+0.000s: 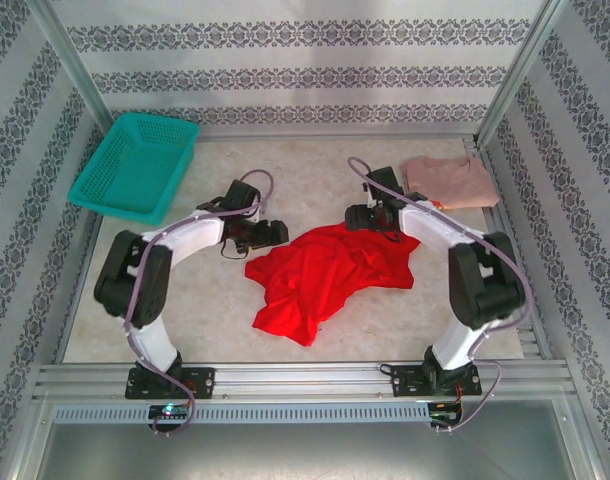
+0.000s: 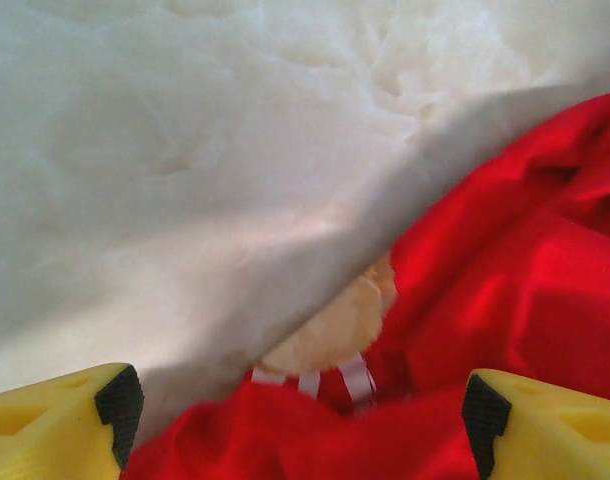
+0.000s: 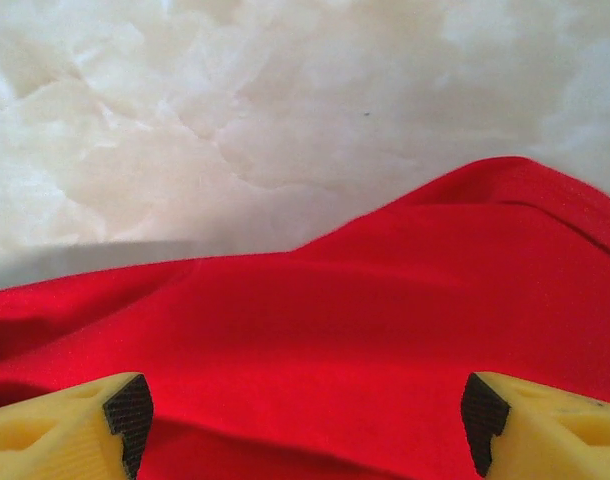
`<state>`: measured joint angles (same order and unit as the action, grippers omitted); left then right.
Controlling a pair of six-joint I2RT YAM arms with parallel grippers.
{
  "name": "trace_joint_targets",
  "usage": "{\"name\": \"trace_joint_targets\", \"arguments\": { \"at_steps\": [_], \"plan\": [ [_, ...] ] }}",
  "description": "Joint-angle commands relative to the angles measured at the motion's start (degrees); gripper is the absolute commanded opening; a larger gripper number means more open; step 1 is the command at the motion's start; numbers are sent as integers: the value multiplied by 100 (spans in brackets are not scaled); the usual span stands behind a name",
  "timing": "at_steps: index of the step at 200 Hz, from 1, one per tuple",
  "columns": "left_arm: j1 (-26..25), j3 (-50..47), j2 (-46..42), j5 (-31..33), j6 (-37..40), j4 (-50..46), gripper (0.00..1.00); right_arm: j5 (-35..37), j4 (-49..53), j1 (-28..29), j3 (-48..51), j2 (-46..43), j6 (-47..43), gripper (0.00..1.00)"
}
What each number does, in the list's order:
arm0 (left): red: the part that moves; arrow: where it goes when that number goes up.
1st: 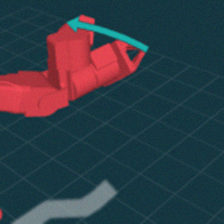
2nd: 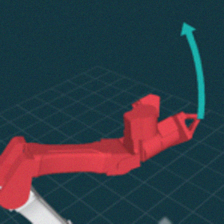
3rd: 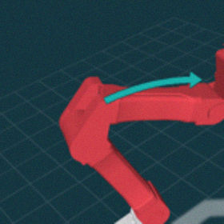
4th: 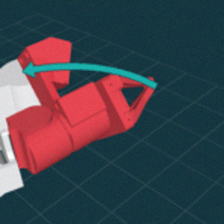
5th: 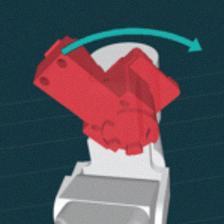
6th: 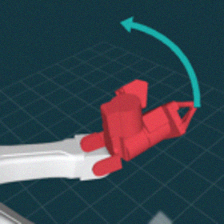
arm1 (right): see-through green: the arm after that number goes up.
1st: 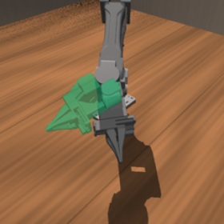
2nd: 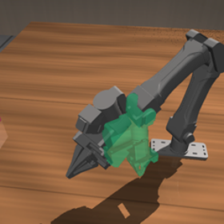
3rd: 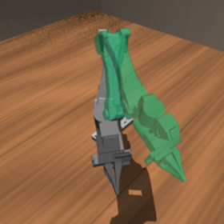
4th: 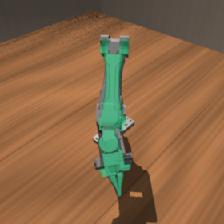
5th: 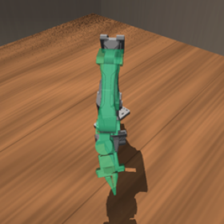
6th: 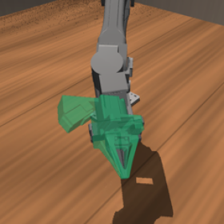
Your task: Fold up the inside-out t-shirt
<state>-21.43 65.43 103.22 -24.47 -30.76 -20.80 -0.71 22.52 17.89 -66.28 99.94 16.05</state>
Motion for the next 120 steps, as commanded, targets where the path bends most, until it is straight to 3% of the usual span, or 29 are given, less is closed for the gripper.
{"name": "trace_joint_targets", "arguments": {
  "at_steps": [1, 14, 26, 61, 66, 120],
  "plan": [
    [-170, 320, 327, -736, 123, 124, 76, -152, 144, 68, -345, 519, -46, 80],
    [-272, 251, 446, -974, 94, 251, 65, -238, 177, 92, -481, 823, -15, 75],
    [-287, 125, 501, -1146, -8, 451, 51, -269, 164, 107, -585, 1003, -6, 63],
    [-194, 198, 503, -1322, -17, 783, 0, -481, -130, -42, -995, 1029, -168, 7],
    [-146, 236, 463, -1300, -28, 854, 0, -527, -120, -73, -1104, 991, -207, 0],
    [401, 652, -1234, -317, 156, 1378, 0, -687, -152, -364, -1973, -618, -871, 0]
  ]
}}
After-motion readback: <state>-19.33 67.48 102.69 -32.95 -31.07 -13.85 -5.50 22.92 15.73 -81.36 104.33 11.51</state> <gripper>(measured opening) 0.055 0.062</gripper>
